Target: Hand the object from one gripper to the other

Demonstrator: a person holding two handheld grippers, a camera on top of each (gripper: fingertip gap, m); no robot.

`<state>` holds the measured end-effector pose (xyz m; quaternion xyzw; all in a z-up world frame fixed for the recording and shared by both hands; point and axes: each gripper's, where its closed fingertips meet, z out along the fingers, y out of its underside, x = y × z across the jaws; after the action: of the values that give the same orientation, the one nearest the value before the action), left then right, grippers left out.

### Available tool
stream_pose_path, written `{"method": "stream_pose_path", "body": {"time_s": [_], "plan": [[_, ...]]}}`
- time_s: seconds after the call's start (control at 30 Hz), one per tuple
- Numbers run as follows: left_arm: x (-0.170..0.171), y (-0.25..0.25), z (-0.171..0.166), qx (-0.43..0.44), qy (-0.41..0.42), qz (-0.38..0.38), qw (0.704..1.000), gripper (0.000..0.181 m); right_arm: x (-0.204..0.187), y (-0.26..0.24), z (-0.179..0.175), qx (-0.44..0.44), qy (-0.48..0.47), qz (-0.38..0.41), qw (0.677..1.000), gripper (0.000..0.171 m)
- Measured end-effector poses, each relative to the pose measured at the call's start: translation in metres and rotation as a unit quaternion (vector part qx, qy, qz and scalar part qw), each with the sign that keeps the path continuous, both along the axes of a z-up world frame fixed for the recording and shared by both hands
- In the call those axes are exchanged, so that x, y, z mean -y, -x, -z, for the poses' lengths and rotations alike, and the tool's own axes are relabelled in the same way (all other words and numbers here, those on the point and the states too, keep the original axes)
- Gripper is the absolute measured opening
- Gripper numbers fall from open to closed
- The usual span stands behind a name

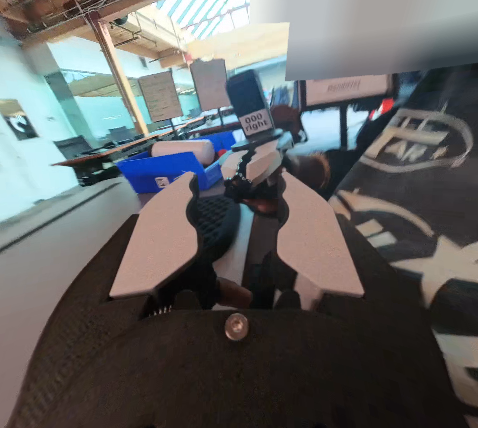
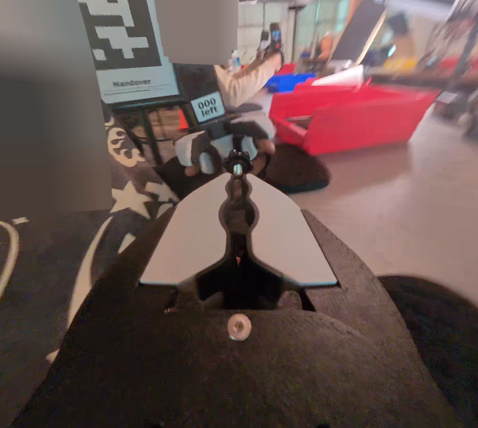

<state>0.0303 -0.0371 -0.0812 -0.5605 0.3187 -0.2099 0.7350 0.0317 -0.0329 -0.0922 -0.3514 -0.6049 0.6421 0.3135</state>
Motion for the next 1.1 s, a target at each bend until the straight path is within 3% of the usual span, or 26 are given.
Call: {"method": "stream_pose_path", "body": {"time_s": [0.17,0.27,0.37,0.47,0.53,0.6,0.7,0.93,1.07,1.1], "plan": [[-0.014,-0.007,0.028,-0.055,0.020,-0.015,0.998,0.045,-0.002,-0.006,0.026,0.093,0.120,-0.069,0.986,0.006],[-0.014,-0.012,0.037,-0.076,0.026,-0.015,0.997,0.040,0.000,-0.007,0.027,0.096,0.124,-0.082,0.984,0.006],[-0.013,-0.013,0.038,-0.051,0.045,0.003,0.998,0.025,0.000,-0.007,0.027,0.095,0.125,-0.080,0.984,0.006],[-0.011,-0.014,0.038,-0.027,0.072,0.020,0.997,0.024,0.002,-0.007,0.029,0.093,0.109,-0.081,0.986,0.006],[-0.010,-0.014,0.032,0.041,0.107,0.051,0.992,0.024,0.003,-0.007,0.024,0.051,0.076,-0.073,0.993,0.007],[-0.009,-0.012,0.024,0.130,0.149,0.091,0.976,0.024,-0.003,-0.004,0.018,-0.023,0.005,-0.020,1.000,0.025],[-0.010,-0.004,0.020,0.208,0.198,0.131,0.949,0.024,-0.008,-0.004,0.016,-0.133,-0.170,0.072,0.974,0.028],[-0.009,-0.005,0.026,0.229,0.236,0.163,0.930,0.024,0.001,-0.004,0.013,-0.194,-0.281,0.113,0.933,0.021],[-0.008,-0.011,0.030,0.219,0.249,0.172,0.928,0.024,0.004,-0.003,0.017,-0.188,-0.287,0.104,0.933,0.016],[-0.008,-0.012,0.031,0.216,0.250,0.173,0.928,0.024,0.004,-0.003,0.017,-0.186,-0.288,0.104,0.933,0.008]]}}
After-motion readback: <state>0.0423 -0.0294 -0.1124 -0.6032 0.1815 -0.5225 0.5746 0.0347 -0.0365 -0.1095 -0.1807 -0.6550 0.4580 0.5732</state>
